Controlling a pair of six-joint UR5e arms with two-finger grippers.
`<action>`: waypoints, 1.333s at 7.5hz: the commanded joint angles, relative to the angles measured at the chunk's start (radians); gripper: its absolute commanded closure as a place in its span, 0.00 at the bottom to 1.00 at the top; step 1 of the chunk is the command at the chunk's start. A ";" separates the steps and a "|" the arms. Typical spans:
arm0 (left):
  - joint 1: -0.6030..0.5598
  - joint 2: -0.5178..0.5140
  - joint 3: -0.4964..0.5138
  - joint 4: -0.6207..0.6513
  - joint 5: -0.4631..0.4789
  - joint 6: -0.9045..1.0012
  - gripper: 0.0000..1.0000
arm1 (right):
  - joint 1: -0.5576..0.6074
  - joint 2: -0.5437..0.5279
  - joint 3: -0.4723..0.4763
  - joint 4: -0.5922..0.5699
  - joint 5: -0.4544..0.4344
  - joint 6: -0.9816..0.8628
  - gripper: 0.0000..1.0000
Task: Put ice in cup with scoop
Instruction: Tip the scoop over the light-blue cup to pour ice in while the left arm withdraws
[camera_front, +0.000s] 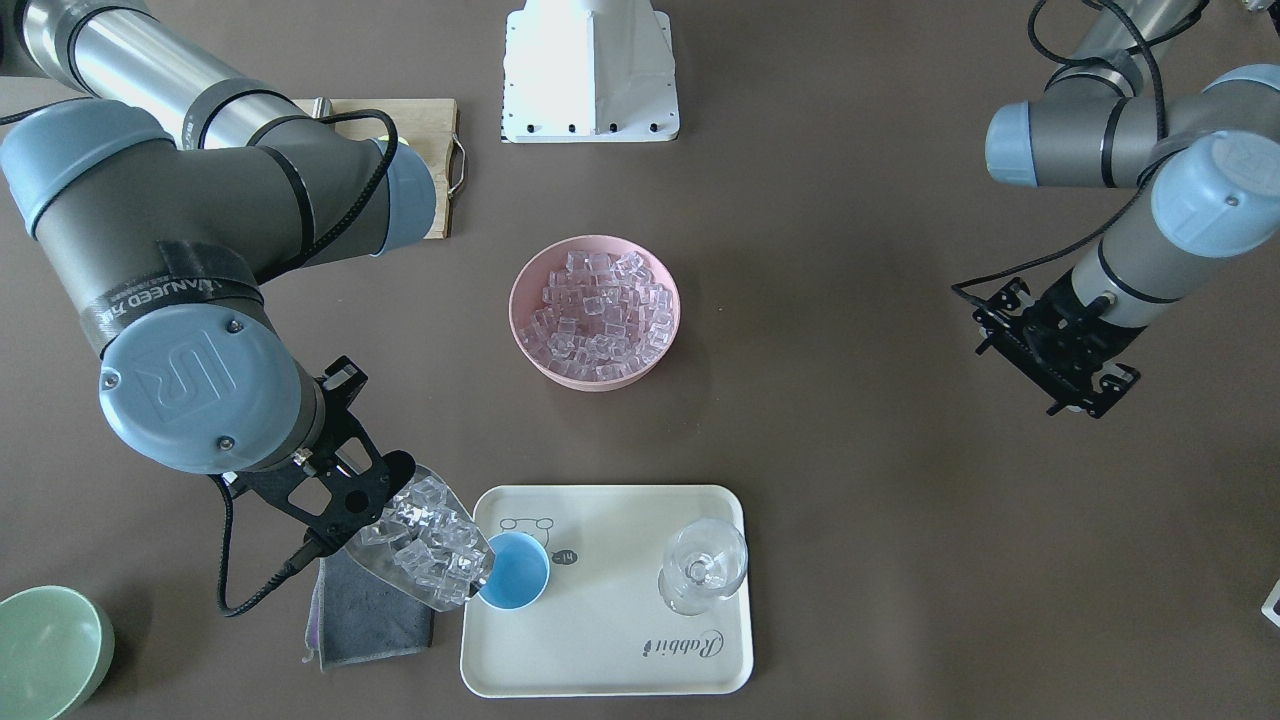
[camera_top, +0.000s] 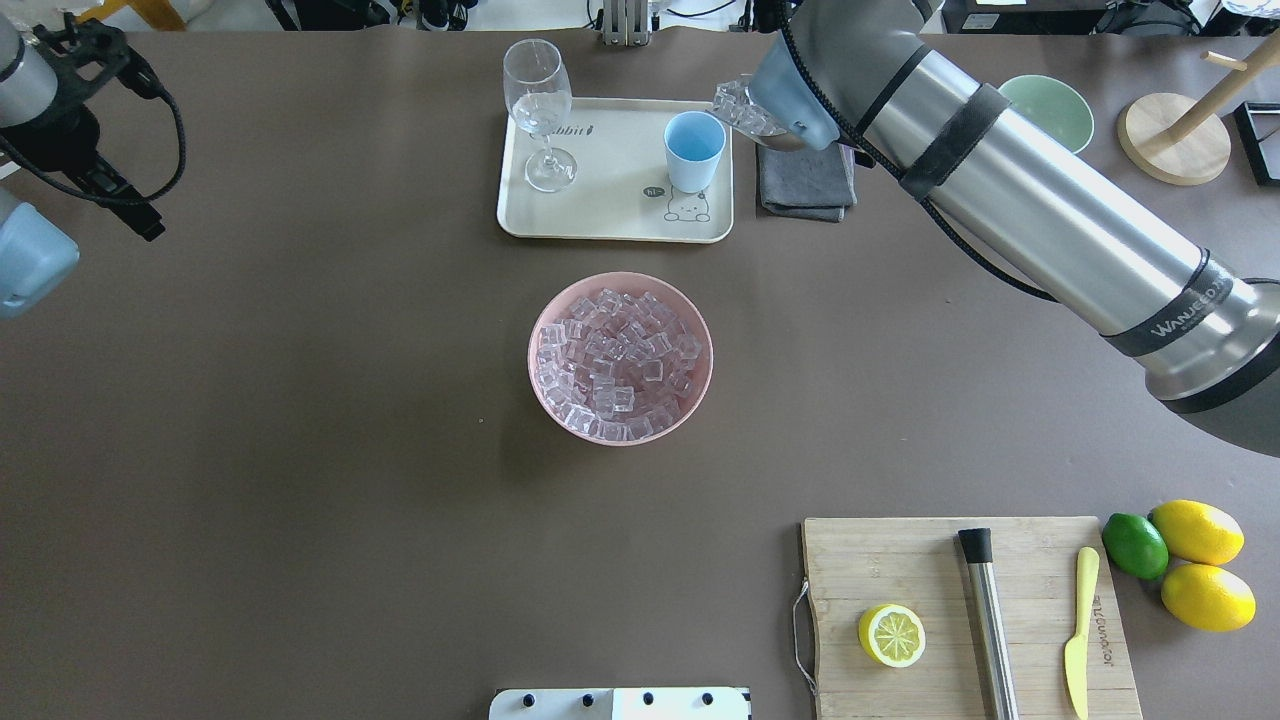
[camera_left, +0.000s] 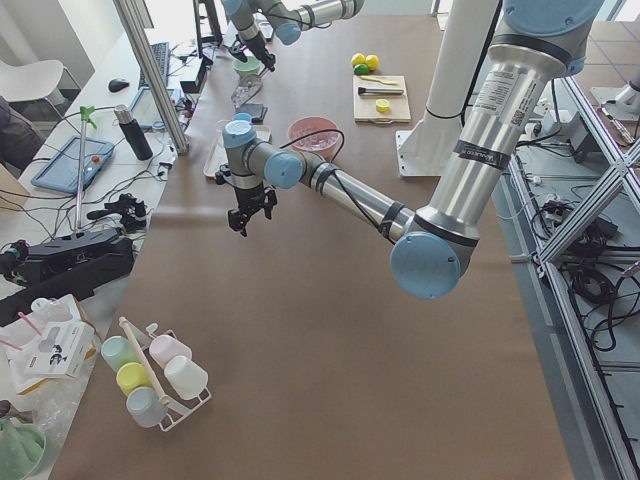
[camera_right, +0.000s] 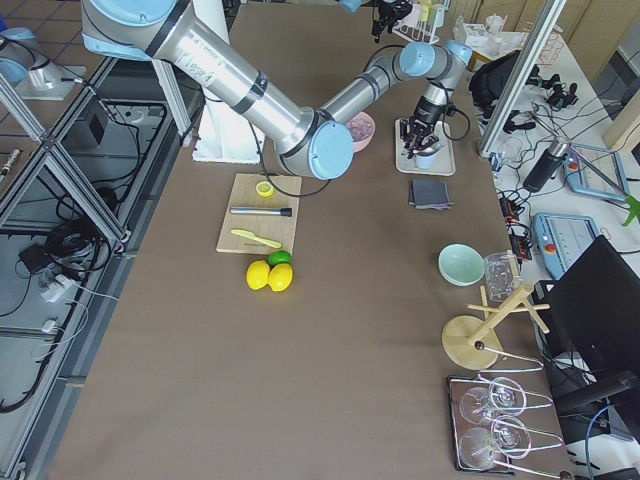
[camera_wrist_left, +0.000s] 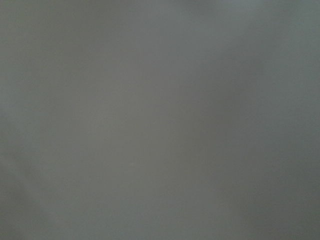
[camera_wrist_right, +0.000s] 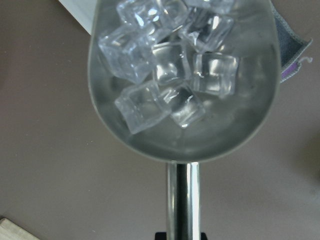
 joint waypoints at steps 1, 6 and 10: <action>-0.119 0.092 0.011 0.062 0.003 -0.059 0.01 | -0.009 0.034 0.000 -0.066 -0.040 -0.019 1.00; -0.393 0.102 0.228 0.041 -0.041 0.089 0.01 | -0.023 0.031 0.024 -0.109 -0.077 -0.046 1.00; -0.473 0.158 0.295 -0.013 -0.122 0.285 0.01 | -0.038 0.072 -0.016 -0.177 -0.134 -0.104 1.00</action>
